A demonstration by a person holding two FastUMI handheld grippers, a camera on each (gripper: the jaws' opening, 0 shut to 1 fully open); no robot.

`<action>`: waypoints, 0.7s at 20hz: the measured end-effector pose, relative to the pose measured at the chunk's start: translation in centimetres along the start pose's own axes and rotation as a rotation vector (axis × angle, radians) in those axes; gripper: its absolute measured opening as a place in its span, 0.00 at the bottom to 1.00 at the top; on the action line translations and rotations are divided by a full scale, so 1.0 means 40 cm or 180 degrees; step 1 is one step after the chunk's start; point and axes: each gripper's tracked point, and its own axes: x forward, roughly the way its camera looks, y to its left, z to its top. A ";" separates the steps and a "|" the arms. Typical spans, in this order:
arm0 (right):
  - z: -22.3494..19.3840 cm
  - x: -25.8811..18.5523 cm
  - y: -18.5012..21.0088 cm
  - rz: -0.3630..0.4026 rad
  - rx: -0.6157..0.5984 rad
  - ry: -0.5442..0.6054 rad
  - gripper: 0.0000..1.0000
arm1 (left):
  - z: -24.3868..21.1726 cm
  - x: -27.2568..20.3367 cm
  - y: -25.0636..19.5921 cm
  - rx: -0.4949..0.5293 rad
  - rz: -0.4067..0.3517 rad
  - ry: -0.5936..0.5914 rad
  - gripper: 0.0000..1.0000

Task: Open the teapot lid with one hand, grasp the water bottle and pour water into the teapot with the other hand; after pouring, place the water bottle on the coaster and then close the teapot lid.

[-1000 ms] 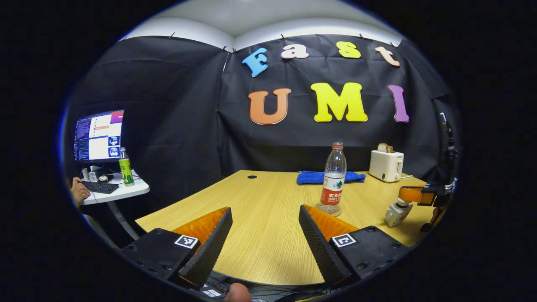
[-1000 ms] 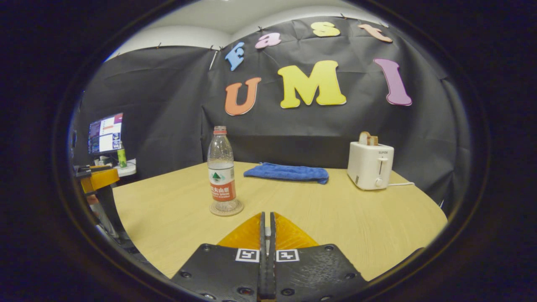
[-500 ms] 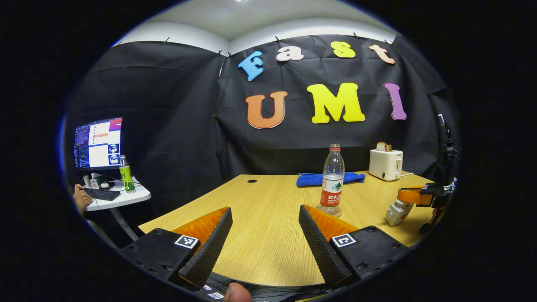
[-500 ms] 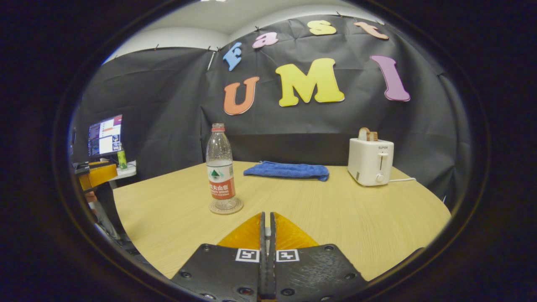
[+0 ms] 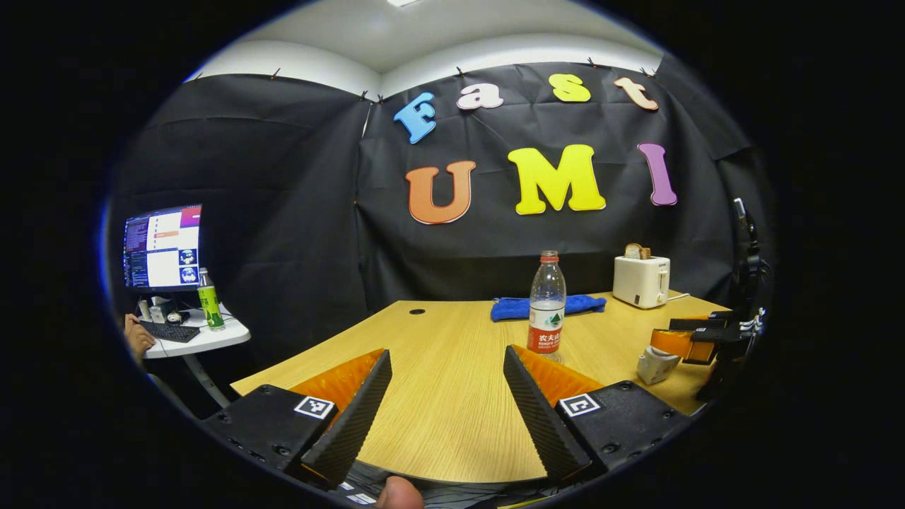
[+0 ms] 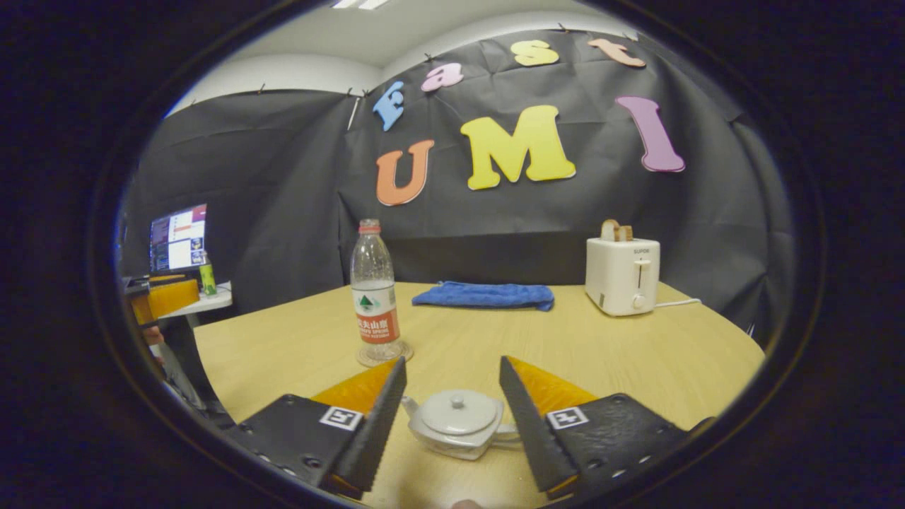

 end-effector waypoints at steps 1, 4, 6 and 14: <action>0.020 -0.015 -0.017 -0.0086 0.0009 -0.0066 0.88 | 0.007 -0.003 -0.016 0.0011 -0.0019 -0.0028 0.99; 0.091 -0.095 -0.073 -0.0404 0.0004 -0.0299 0.97 | 0.024 -0.015 -0.079 -0.0004 -0.0090 -0.0081 0.99; 0.138 -0.165 -0.114 -0.0632 -0.0091 -0.0433 0.95 | 0.047 -0.024 -0.144 -0.0056 -0.0230 -0.0133 0.99; 0.240 -0.414 -0.152 -0.1113 -0.0307 -0.0772 0.94 | 0.165 -0.083 -0.311 -0.0120 -0.0607 -0.0522 0.98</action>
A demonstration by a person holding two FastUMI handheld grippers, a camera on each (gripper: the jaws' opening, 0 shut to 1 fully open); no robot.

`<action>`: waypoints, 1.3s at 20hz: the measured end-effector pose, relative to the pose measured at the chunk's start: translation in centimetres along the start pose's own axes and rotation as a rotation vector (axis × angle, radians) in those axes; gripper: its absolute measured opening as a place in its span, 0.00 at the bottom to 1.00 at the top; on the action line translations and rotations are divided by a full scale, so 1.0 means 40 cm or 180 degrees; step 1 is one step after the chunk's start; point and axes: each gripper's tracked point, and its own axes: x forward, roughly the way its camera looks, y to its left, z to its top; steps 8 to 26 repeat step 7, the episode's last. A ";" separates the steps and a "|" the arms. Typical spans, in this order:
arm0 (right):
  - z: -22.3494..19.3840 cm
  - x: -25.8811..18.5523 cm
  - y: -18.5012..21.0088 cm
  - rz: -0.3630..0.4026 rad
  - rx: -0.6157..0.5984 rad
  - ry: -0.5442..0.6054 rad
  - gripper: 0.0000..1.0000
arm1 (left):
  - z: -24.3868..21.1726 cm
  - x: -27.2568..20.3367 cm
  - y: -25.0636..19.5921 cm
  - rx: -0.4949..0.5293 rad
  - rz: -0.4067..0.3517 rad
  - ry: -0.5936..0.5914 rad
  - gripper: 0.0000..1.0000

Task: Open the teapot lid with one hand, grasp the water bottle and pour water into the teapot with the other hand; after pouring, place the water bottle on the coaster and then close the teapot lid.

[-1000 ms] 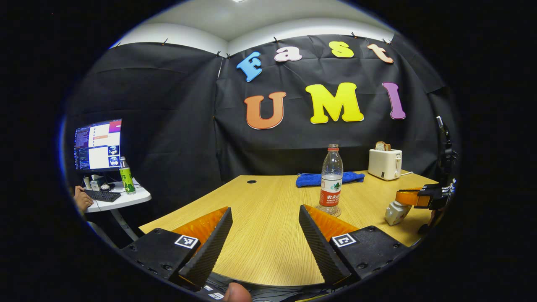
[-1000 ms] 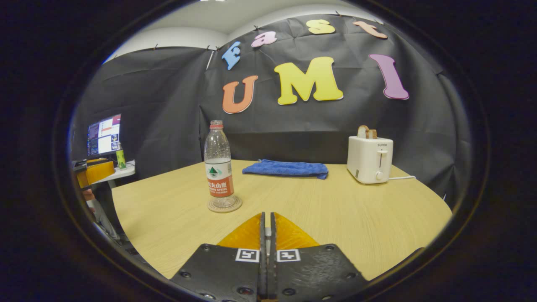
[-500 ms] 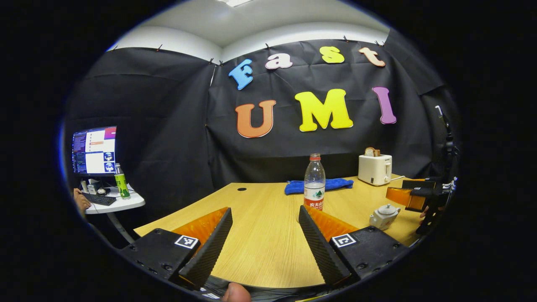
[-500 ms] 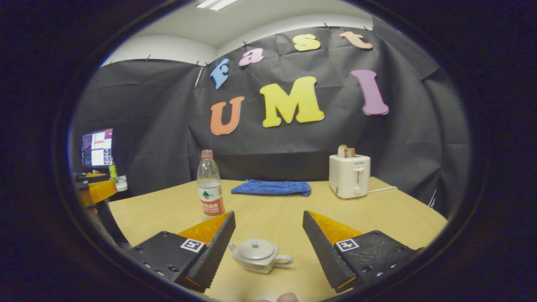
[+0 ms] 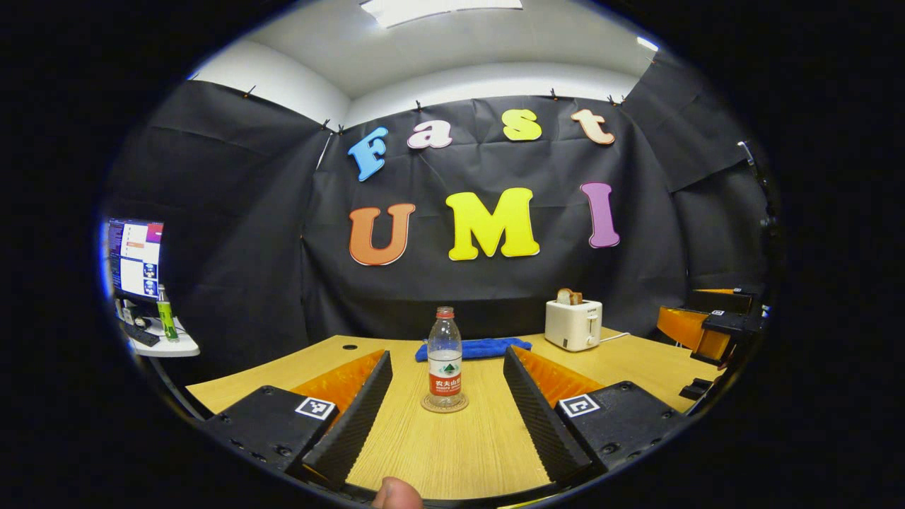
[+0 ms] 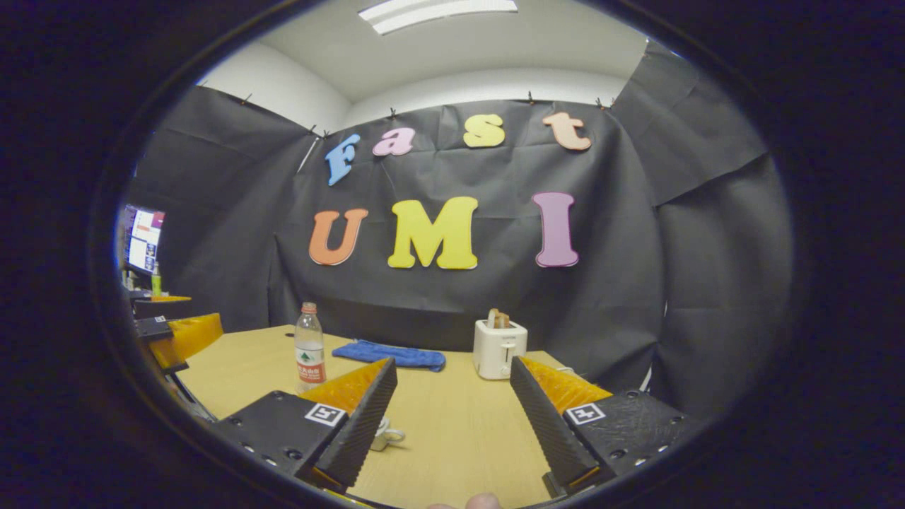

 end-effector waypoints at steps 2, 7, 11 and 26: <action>0.008 -0.033 0.003 -0.0048 0.0027 -0.0008 0.96 | 0.010 -0.012 -0.021 -0.0006 -0.0056 0.0005 0.99; 0.029 -0.080 0.022 -0.0136 0.0005 -0.0039 0.97 | 0.030 -0.041 0.011 0.0066 -0.0018 -0.0058 0.99; 0.029 -0.080 0.022 -0.0136 0.0005 -0.0039 0.97 | 0.030 -0.041 0.011 0.0066 -0.0018 -0.0058 0.99; 0.029 -0.080 0.022 -0.0136 0.0005 -0.0039 0.97 | 0.030 -0.041 0.011 0.0066 -0.0018 -0.0058 0.99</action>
